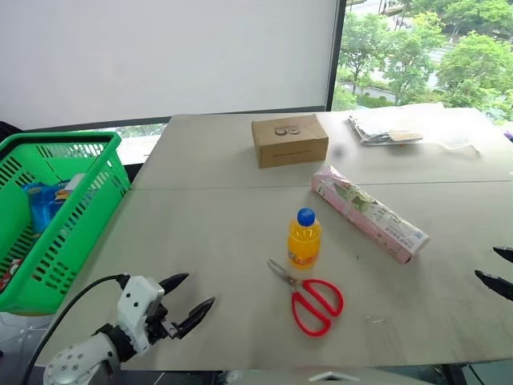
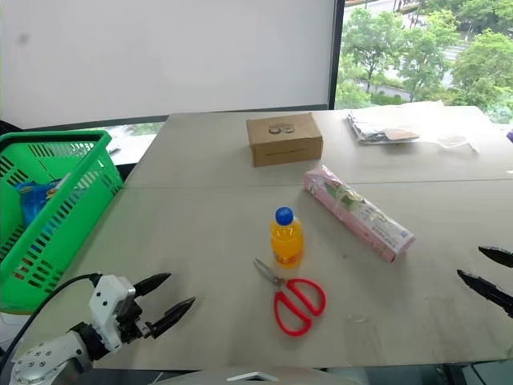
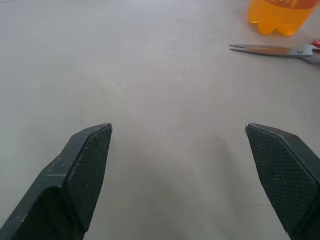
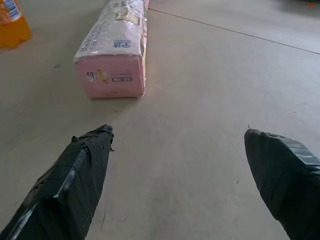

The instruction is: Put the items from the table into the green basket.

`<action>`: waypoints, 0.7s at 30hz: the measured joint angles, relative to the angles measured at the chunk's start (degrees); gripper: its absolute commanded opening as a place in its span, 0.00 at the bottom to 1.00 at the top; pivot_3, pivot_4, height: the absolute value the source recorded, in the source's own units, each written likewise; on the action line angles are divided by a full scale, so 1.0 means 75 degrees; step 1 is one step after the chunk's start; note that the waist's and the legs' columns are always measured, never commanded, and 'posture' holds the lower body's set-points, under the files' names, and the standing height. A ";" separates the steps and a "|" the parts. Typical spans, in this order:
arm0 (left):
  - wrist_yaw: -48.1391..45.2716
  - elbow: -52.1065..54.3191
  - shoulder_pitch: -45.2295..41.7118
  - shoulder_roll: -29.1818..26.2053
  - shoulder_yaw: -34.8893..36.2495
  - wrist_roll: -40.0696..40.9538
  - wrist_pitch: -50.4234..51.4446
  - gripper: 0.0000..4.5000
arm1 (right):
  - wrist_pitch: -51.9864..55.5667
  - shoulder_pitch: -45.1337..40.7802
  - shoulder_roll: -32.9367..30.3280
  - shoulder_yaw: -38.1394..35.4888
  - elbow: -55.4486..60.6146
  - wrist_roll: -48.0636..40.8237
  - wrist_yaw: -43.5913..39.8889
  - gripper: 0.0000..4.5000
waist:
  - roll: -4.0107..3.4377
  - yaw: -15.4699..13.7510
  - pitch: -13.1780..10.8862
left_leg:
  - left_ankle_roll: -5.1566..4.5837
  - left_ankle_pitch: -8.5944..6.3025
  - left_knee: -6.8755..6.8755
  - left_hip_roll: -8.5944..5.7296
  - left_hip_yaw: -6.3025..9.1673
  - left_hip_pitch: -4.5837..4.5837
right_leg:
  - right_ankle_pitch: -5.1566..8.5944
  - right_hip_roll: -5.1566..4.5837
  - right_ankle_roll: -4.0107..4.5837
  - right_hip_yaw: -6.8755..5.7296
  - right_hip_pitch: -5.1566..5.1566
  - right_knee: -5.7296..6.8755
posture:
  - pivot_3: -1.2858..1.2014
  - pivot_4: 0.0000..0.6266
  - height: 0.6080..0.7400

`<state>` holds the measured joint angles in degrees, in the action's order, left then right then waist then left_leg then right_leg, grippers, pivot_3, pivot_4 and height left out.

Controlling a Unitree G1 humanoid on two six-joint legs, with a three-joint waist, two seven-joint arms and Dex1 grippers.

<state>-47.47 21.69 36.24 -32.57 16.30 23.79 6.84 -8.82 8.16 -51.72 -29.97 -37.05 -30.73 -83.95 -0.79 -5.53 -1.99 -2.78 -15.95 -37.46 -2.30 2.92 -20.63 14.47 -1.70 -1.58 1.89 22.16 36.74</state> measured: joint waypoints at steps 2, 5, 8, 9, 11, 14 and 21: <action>-0.0029 -0.0061 -0.0031 -0.0001 0.0022 -0.0014 -0.0064 0.99 | -0.0016 -0.0002 0.0000 0.0000 -0.0045 0.0000 -0.0048 1.00 | 0.0000 0.0015 0.0000 | 0.0000 0.0000 0.0000 0.0001 -0.0001 0.0002 | 0.0000 0.0001 0.0000 0.0000 0.0000 0.0002 | 0.56 0.00 1.00; -0.0040 -0.0138 -0.0117 -0.0004 0.0055 -0.0037 -0.0147 0.99 | -0.0036 -0.0004 0.0000 0.0000 -0.0109 0.0007 -0.0078 1.00 | -0.0001 0.0027 0.0001 | 0.0000 0.0000 0.0000 0.0003 -0.0002 0.0003 | -0.0003 0.0003 0.0003 0.0001 0.0000 0.0003 | 0.56 0.00 1.00; -0.0043 -0.0161 -0.0123 -0.0026 0.0097 -0.0092 -0.0155 0.99 | 0.0067 0.0051 0.0007 0.0000 0.0221 0.0004 -0.0056 1.00 | -0.0004 0.0026 0.0003 | 0.0000 0.0000 0.0000 0.0003 -0.0002 0.0003 | -0.0011 0.0003 0.0017 0.0004 0.0001 0.0003 | 0.56 0.00 1.00; -0.0046 -0.0161 -0.0131 -0.0028 0.0101 -0.0105 -0.0157 0.99 | 0.0180 0.0107 0.0012 0.0000 0.0478 -0.0008 -0.0008 1.00 | -0.0004 0.0024 0.0003 | 0.0000 0.0000 0.0000 0.0004 -0.0002 0.0003 | -0.0010 0.0003 0.0015 0.0003 0.0001 0.0003 | 0.56 0.00 1.00; -0.0097 -0.0161 -0.0140 -0.0030 0.0126 -0.0130 -0.0166 0.99 | 0.0553 0.0285 0.0064 -0.0004 0.1278 -0.0139 0.0163 1.00 | -0.0003 0.0021 0.0003 | 0.0000 0.0000 0.0000 0.0005 0.0000 0.0001 | -0.0002 0.0003 0.0002 0.0003 0.0002 0.0004 | 0.55 0.00 1.00; -0.0254 -0.0110 -0.0162 -0.0098 0.0231 0.0069 -0.0103 0.99 | 0.1310 0.0603 0.0133 -0.0054 0.2502 -0.0542 0.0438 1.00 | -0.0002 0.0024 0.0003 | 0.0000 0.0000 0.0000 0.0006 0.0002 -0.0003 | -0.0001 0.0002 0.0001 0.0002 0.0009 0.0008 | 0.55 0.00 1.00; -0.1067 0.0380 -0.0773 -0.1115 0.1172 0.1689 0.0819 0.99 | 0.4218 0.0747 0.0139 0.0251 0.7399 -0.2904 0.1880 1.00 | 0.0021 0.0166 -0.0043 | 0.0002 -0.0001 -0.0001 0.0082 -0.0038 -0.0009 | 0.0007 0.0004 -0.0008 -0.0059 0.0011 0.0016 | 0.53 0.04 1.00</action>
<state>-55.47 24.54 30.44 -40.93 25.10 36.45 12.99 22.82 13.76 -50.68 -28.08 18.44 -52.52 -69.85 -0.63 -4.29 -2.32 -2.77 -15.95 -37.47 -1.68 2.63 -20.70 14.52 -1.67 -1.64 1.45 22.25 36.86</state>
